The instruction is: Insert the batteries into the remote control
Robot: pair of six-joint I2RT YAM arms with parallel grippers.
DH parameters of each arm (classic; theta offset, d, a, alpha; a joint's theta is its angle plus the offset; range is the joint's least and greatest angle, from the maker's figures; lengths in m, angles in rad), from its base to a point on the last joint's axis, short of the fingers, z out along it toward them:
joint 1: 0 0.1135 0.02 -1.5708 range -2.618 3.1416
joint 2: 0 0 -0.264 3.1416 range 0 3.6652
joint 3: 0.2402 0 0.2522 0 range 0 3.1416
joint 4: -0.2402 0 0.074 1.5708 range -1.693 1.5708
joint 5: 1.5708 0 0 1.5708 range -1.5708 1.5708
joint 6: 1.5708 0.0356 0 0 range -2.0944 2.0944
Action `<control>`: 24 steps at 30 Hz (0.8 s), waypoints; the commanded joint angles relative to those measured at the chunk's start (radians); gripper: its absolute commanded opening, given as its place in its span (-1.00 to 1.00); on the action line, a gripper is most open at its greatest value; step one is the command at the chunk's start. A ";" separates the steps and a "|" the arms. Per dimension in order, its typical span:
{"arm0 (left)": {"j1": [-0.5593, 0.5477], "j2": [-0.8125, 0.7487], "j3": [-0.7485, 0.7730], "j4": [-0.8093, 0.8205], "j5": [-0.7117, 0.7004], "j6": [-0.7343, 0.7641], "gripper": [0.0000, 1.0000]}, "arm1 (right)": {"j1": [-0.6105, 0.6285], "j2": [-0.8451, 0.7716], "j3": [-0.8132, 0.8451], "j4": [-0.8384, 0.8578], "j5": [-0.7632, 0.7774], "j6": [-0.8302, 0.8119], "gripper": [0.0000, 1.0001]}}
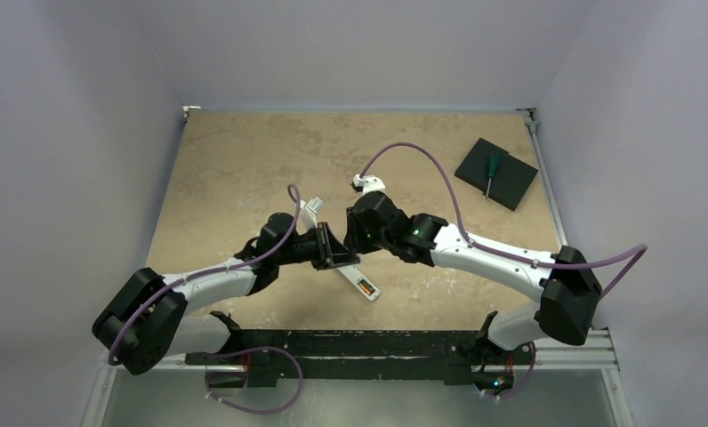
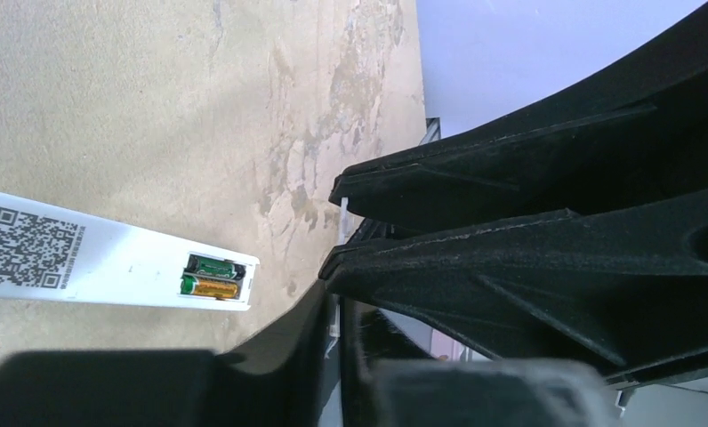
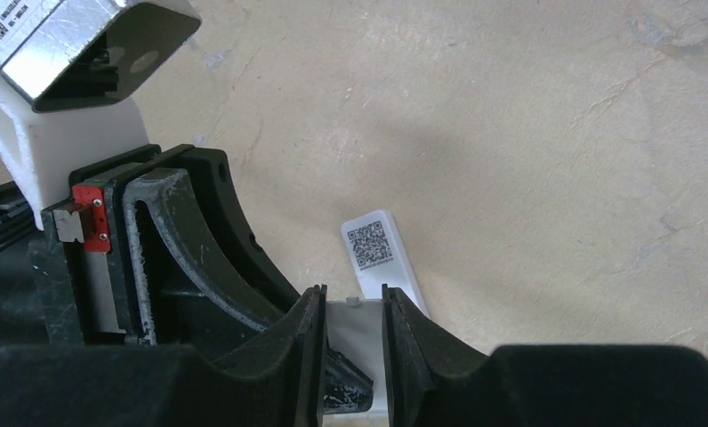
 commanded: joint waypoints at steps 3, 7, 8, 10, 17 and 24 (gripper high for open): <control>0.003 0.008 -0.013 0.078 0.000 -0.013 -1.00 | 0.000 -0.029 0.001 0.040 -0.005 0.009 -0.50; 0.002 0.004 -0.022 0.094 0.005 -0.013 -1.00 | -0.002 -0.053 -0.024 0.049 -0.006 0.007 -0.10; 0.002 0.003 -0.025 0.105 0.007 -0.014 -1.00 | -0.002 -0.063 -0.032 0.053 -0.003 0.005 0.01; 0.003 0.003 -0.031 0.127 0.017 -0.015 -1.00 | -0.004 -0.089 -0.050 0.057 -0.003 0.001 0.17; 0.002 -0.006 -0.056 0.234 0.084 0.005 -1.00 | -0.019 -0.222 -0.110 0.048 -0.035 -0.040 0.34; 0.002 0.017 -0.097 0.440 0.167 -0.038 -1.00 | -0.047 -0.388 -0.223 0.151 -0.214 -0.053 0.11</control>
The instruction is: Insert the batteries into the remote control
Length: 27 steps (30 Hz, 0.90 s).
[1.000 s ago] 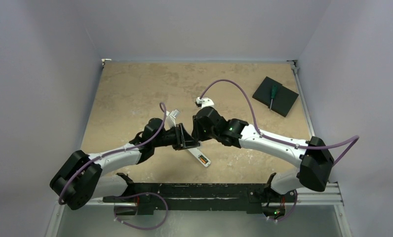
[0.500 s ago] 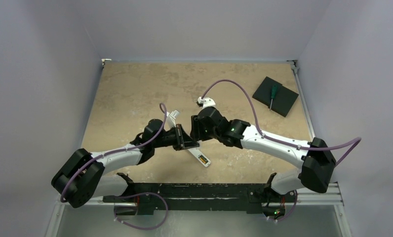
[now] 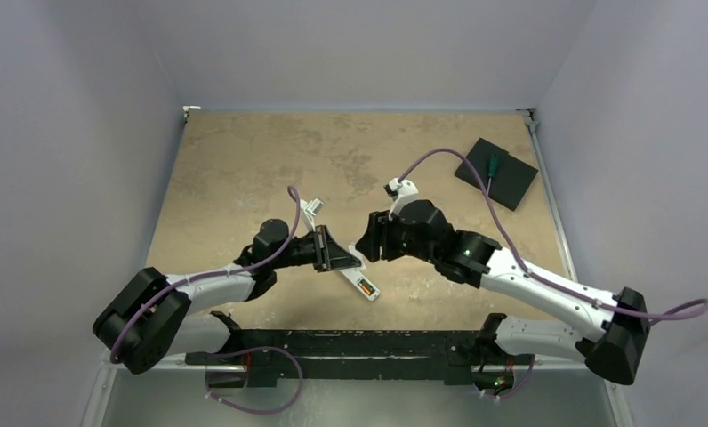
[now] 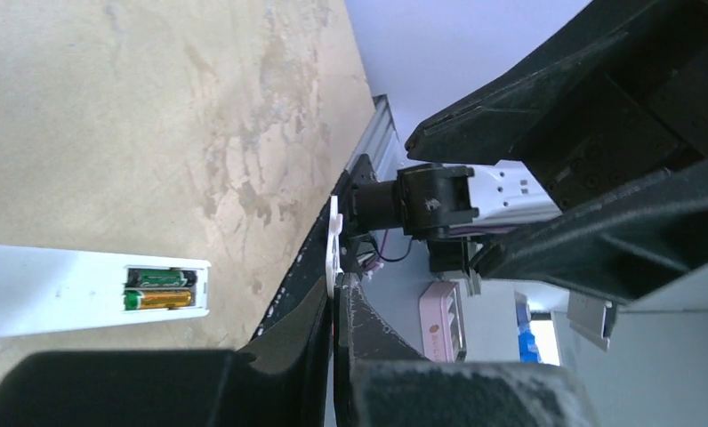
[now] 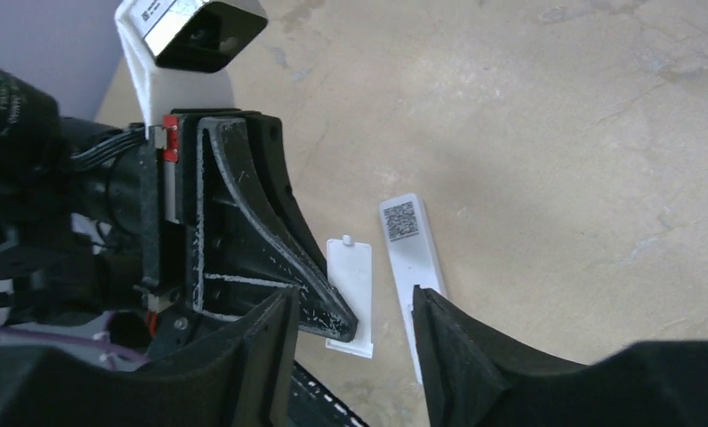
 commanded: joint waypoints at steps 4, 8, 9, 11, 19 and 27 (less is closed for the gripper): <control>0.002 0.047 -0.057 0.407 0.130 -0.096 -1.00 | -0.016 -0.126 -0.081 0.125 -0.186 -0.039 -0.02; 0.002 0.078 -0.077 0.609 0.174 -0.182 -1.00 | -0.019 -0.168 -0.103 0.136 -0.209 -0.045 -0.07; 0.002 0.082 -0.081 0.642 0.180 -0.198 -1.00 | -0.021 -0.173 -0.106 0.137 -0.213 -0.045 -0.07; 0.002 0.087 -0.086 0.689 0.189 -0.226 -1.00 | -0.022 -0.176 -0.108 0.138 -0.222 -0.045 -0.08; 0.002 0.090 -0.093 0.775 0.221 -0.275 -1.00 | -0.030 -0.194 -0.126 0.195 -0.280 -0.038 -0.10; 0.002 0.093 -0.096 0.821 0.240 -0.298 -1.00 | -0.039 -0.209 -0.148 0.270 -0.342 -0.008 -0.16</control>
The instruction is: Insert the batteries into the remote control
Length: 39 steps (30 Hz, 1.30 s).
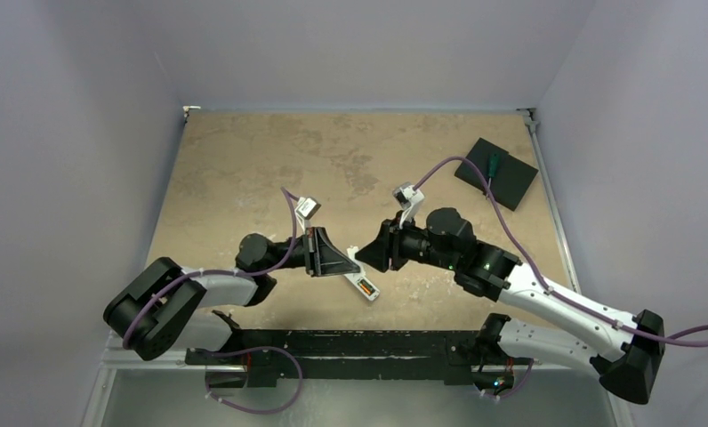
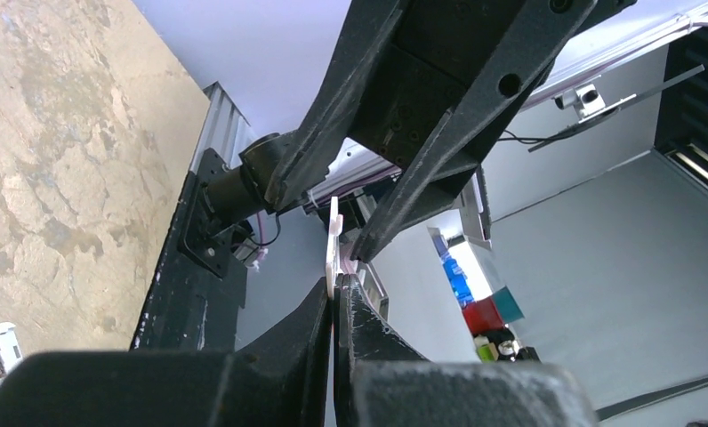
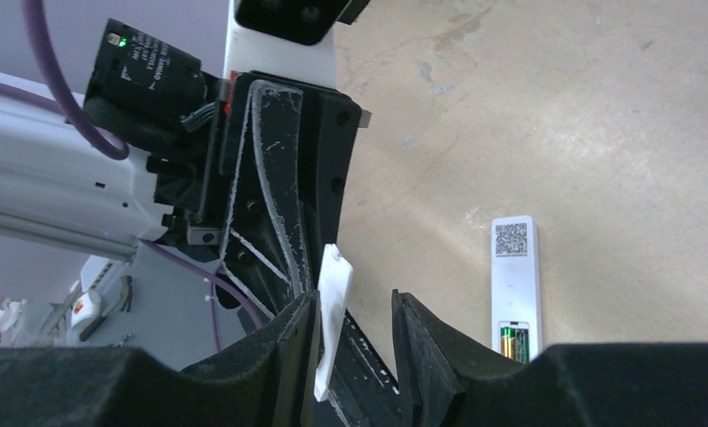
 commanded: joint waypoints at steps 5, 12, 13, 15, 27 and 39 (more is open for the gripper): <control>0.002 0.016 -0.004 0.146 0.029 -0.028 -1.00 | -0.011 -0.013 -0.025 0.130 -0.100 0.031 -0.21; 0.003 0.049 -0.010 0.222 0.034 -0.066 -1.00 | -0.014 -0.011 -0.041 0.176 -0.137 0.046 -0.31; 0.002 0.056 -0.010 0.233 0.035 -0.073 -1.00 | -0.014 -0.011 -0.044 0.184 -0.144 0.048 -0.31; 0.002 0.070 -0.010 0.267 0.037 -0.091 -1.00 | -0.014 -0.011 -0.046 0.192 -0.147 0.050 -0.33; 0.001 0.143 -0.010 0.381 0.040 -0.154 -1.00 | -0.016 0.023 -0.045 0.243 -0.184 0.060 -0.58; -0.001 0.142 -0.010 0.382 0.046 -0.154 -1.00 | -0.016 0.065 -0.055 0.319 -0.246 0.084 -1.00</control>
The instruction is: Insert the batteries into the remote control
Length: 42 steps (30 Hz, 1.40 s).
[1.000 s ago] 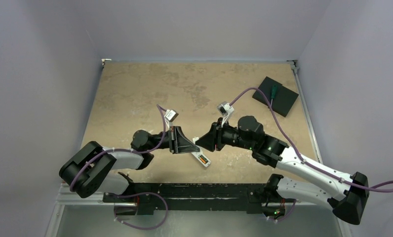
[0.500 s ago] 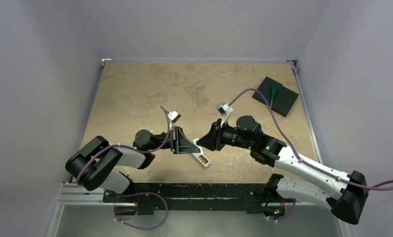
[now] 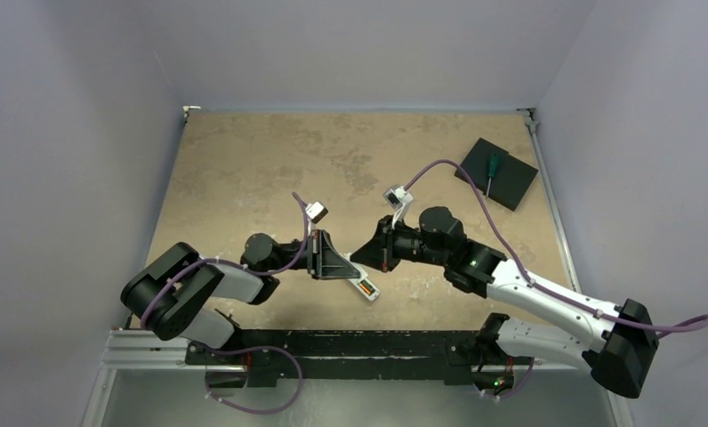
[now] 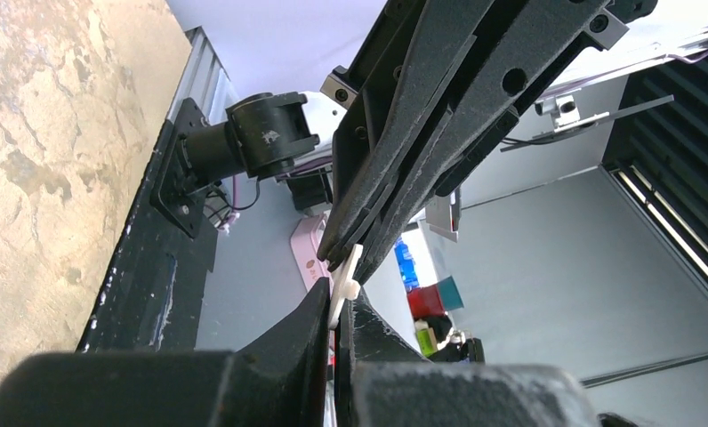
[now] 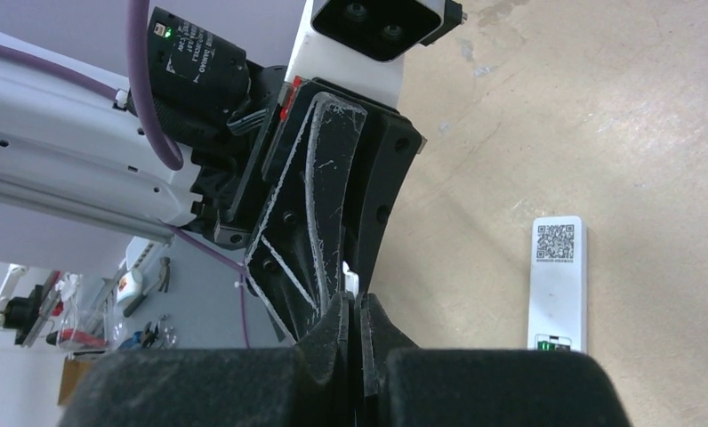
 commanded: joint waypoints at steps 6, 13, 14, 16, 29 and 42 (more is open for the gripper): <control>-0.001 0.014 -0.007 0.289 -0.018 -0.006 -0.99 | 0.012 -0.033 0.010 0.103 -0.055 0.009 -1.00; 0.001 0.031 -0.009 0.286 -0.036 -0.009 -0.47 | 0.012 -0.090 0.025 -0.012 0.016 -0.044 -1.00; 0.001 0.033 -0.009 0.285 -0.040 -0.009 -0.37 | 0.012 -0.099 0.030 -0.041 0.035 -0.055 -1.00; 0.001 0.035 -0.009 0.281 -0.046 -0.010 -0.27 | 0.012 -0.115 0.040 -0.100 0.077 -0.081 -1.00; 0.002 -0.233 0.077 -0.534 -0.141 0.362 -0.26 | 0.012 -0.131 0.114 -0.403 0.437 -0.273 -1.00; 0.020 -0.325 0.287 -1.103 -0.233 0.521 -0.26 | 0.210 -0.128 0.103 -0.288 0.620 -0.612 -1.00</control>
